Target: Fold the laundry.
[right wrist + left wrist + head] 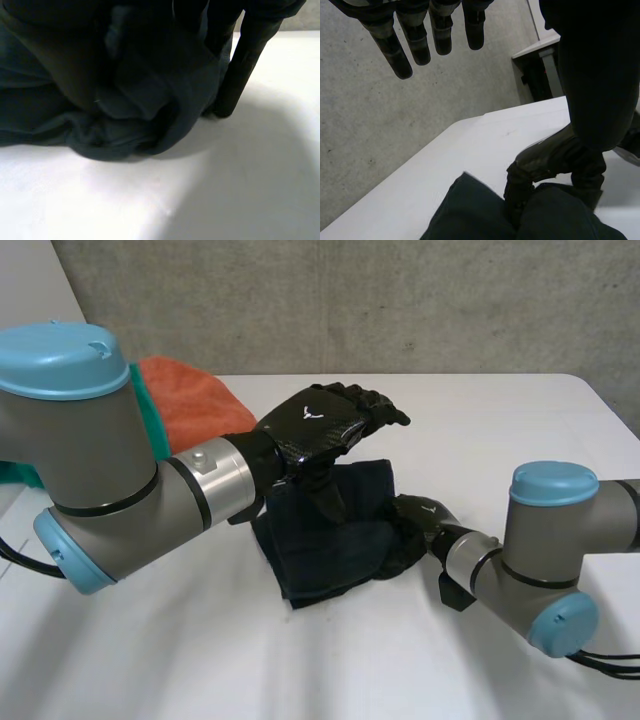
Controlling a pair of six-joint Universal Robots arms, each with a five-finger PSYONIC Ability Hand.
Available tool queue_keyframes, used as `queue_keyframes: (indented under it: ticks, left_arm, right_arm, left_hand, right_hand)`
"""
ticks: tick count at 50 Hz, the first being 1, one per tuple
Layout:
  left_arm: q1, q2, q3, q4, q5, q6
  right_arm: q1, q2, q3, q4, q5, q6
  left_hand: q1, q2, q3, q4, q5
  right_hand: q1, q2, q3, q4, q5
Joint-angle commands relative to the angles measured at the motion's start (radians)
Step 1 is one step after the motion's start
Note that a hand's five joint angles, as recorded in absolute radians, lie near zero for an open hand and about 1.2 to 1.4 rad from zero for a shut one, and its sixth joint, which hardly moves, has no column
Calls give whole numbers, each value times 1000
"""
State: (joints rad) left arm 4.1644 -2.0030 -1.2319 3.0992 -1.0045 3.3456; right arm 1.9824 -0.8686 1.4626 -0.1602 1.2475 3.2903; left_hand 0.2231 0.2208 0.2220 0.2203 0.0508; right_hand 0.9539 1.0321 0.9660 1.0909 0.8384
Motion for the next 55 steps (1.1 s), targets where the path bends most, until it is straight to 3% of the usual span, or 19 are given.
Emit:
queue_keyframes:
  ticks: [1,6,10,20,28,34,39,40,41,46,49,54,55]
  left_arm:
    - [2,4,3,-1,0,0]
    - [0,6,9,2,0,-3]
    - [-4,12,11,7,-2,-6]
    - [-33,29,15,7,-3,-5]
    - [-61,29,16,7,-22,-5]
    - [-72,29,8,7,-25,-3]
    - [-76,26,11,7,-25,-3]
    - [-76,23,14,7,-26,-5]
    - [-76,23,15,7,-28,-6]
    - [-78,26,17,7,-48,-6]
    - [-76,29,17,7,-57,-5]
    - [-75,33,15,7,-81,-3]
    - [-72,38,15,7,-97,-3]
  right_arm:
    - [-5,-23,-68,-74,12,46]
    - [-62,11,-189,-105,84,66]
    - [-201,100,-333,-70,161,52]
    - [-410,397,-848,128,182,-90]
    - [-540,601,-1212,292,144,-182]
    - [-586,619,-1242,294,101,-184]
    - [-600,623,-1265,292,115,-186]
    - [-605,622,-1263,292,125,-186]
    - [-606,623,-1263,292,135,-186]
    - [-608,616,-1231,291,225,-241]
    - [-600,571,-1167,281,291,-348]
    - [-594,404,-940,151,325,-483]
    - [-594,326,-821,77,316,-507]
  left_hand:
    - [55,57,56,58,53]
    - [55,57,56,58,53]
    - [55,57,56,58,53]
    - [55,57,56,58,53]
    - [52,54,53,55,50]
    - [49,51,50,52,47]
    - [49,51,50,52,47]
    - [43,46,44,46,41]
    - [43,46,44,46,41]
    - [35,37,36,37,32]
    - [29,31,30,31,26]
    - [26,28,27,28,23]
    - [26,28,27,28,23]
  right_hand:
    - [442,364,430,305,383]
    - [442,364,430,305,383]
    - [442,364,430,305,383]
    - [442,364,430,305,383]
    - [442,364,430,305,383]
    - [442,364,430,305,383]
    - [442,364,430,305,383]
    - [-283,-361,-295,-420,-342]
    - [-779,-858,-792,-916,-838]
    - [-779,-858,-792,-916,-838]
    - [-779,-858,-792,-916,-838]
    - [-779,-858,-792,-916,-838]
    - [-779,-858,-792,-916,-838]
